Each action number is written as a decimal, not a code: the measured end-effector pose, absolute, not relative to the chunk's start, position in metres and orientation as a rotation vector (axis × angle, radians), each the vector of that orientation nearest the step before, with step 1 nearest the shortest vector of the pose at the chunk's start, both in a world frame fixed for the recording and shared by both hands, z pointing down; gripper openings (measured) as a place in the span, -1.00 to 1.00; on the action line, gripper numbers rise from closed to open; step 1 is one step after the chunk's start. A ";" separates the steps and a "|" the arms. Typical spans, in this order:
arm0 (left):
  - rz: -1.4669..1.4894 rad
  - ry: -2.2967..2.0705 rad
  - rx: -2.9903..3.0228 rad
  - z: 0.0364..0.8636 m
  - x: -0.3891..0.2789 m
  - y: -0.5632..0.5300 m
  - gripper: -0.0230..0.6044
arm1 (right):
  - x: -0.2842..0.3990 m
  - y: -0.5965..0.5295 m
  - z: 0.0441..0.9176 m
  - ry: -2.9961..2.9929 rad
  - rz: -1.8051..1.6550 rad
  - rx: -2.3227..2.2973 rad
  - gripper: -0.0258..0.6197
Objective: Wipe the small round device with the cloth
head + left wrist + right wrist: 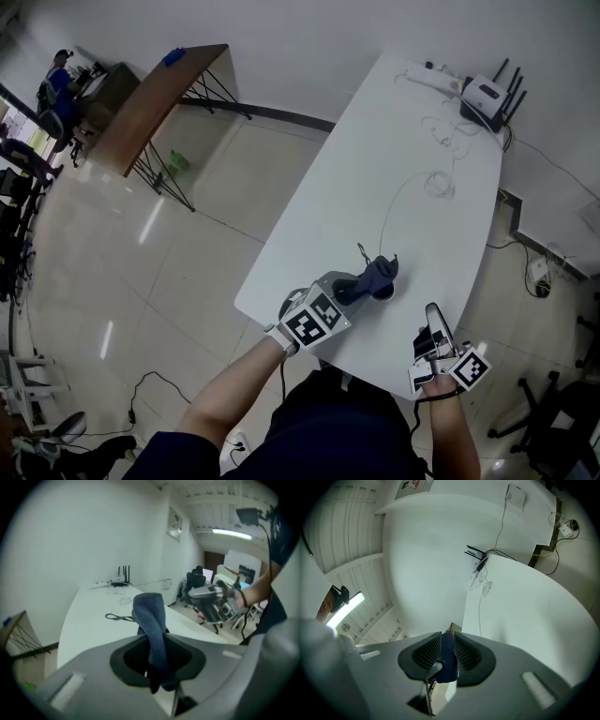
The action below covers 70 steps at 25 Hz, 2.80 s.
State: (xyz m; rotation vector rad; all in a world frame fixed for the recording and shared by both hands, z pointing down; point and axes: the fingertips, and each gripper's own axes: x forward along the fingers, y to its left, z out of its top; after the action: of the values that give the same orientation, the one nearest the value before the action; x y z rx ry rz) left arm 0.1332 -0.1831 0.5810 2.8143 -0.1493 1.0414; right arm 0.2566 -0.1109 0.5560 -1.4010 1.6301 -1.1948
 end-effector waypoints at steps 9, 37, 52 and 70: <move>1.037 -0.162 2.976 0.619 0.144 -0.125 -0.69 | 0.254 -0.101 0.547 1.647 -1.174 -1.423 -0.64; 0.845 -0.606 2.238 0.652 0.057 -0.180 -0.68 | 0.250 -0.088 0.548 1.635 -1.146 -1.513 -0.69; 0.913 -0.531 2.131 0.695 0.087 -0.168 -0.23 | 0.212 -0.111 0.564 1.707 -1.277 -1.477 -0.70; 0.591 -0.621 2.485 0.568 0.053 -0.150 -0.36 | 0.186 -0.113 0.525 2.092 -1.003 -1.709 -0.72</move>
State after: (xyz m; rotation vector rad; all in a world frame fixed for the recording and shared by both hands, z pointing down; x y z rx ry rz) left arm 0.0530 -0.1498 0.5685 2.4850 -0.6213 0.5910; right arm 0.1858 -0.1132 0.5249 -1.7095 2.0915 -1.0030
